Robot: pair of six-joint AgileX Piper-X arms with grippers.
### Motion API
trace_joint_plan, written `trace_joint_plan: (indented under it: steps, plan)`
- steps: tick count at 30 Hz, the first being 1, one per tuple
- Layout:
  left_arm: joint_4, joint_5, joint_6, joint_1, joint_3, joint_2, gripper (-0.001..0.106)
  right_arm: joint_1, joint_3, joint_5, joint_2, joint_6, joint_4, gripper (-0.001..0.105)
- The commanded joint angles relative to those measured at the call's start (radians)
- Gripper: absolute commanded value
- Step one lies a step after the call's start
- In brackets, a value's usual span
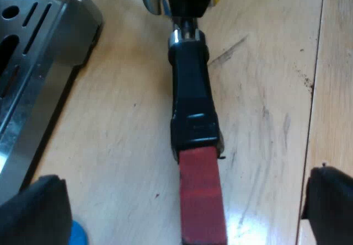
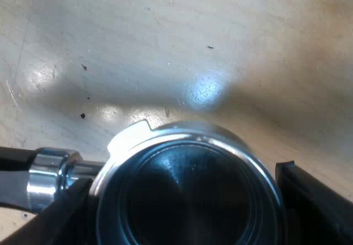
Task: Put the handle in the coffee machine
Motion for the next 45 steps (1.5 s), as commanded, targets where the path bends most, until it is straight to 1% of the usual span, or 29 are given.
trace_joint_plan:
  steps: [1,2,3,4,10,11,15,17,20,22,26,30,37,40,45]
  plan:
    - [-0.022,0.007,-0.012,-0.040,-0.003,0.017,0.075,0.003,-0.008,-0.011,-0.015,0.004,-0.014,0.000]
    - [-0.022,0.000,-0.012,-0.057,-0.003,0.025,0.071,0.003,-0.008,-0.011,-0.015,0.004,-0.014,0.000]
    - [-0.022,-0.002,-0.012,-0.060,-0.003,0.028,0.070,0.003,-0.008,-0.011,-0.015,0.004,-0.014,0.000]
    - [-0.022,-0.032,-0.012,-0.091,-0.003,0.050,0.065,0.003,-0.008,-0.011,-0.015,0.004,-0.014,0.000]
    - [-0.031,-0.044,-0.012,-0.107,-0.003,0.115,0.065,0.003,-0.008,-0.011,-0.015,0.004,-0.018,0.000]
    - [-0.047,-0.055,-0.012,-0.107,-0.003,0.141,0.065,0.003,-0.008,-0.011,-0.015,0.004,-0.017,0.000]
    - [-0.099,-0.060,-0.012,-0.107,-0.003,0.215,0.065,0.003,-0.008,-0.011,-0.015,0.004,-0.017,0.000]
    - [-0.109,-0.075,-0.012,-0.107,-0.003,0.237,0.065,0.003,-0.008,-0.011,-0.015,0.004,-0.017,0.000]
    - [-0.115,-0.077,0.005,-0.107,-0.003,0.256,0.065,0.003,-0.008,-0.011,-0.015,0.004,-0.017,0.000]
    - [-0.120,-0.083,0.009,-0.107,0.002,0.265,0.065,0.003,-0.008,-0.018,-0.015,0.004,-0.017,0.000]
    - [-0.129,-0.115,0.011,-0.107,0.019,0.270,0.065,0.003,-0.008,-0.018,-0.015,0.004,-0.017,0.000]
    - [-0.155,-0.122,0.008,-0.107,0.042,0.270,0.065,0.003,-0.008,-0.048,-0.015,0.004,-0.017,0.000]
    - [-0.228,-0.116,-0.010,-0.107,0.050,0.270,0.065,0.003,-0.008,-0.062,-0.015,0.005,-0.017,0.000]
    - [-0.232,-0.115,-0.010,-0.107,0.056,0.279,0.065,0.003,-0.008,-0.062,-0.015,0.005,-0.017,0.000]
    - [-0.232,-0.115,-0.010,-0.107,0.100,0.288,0.065,0.003,-0.008,-0.062,-0.015,0.005,-0.017,0.000]
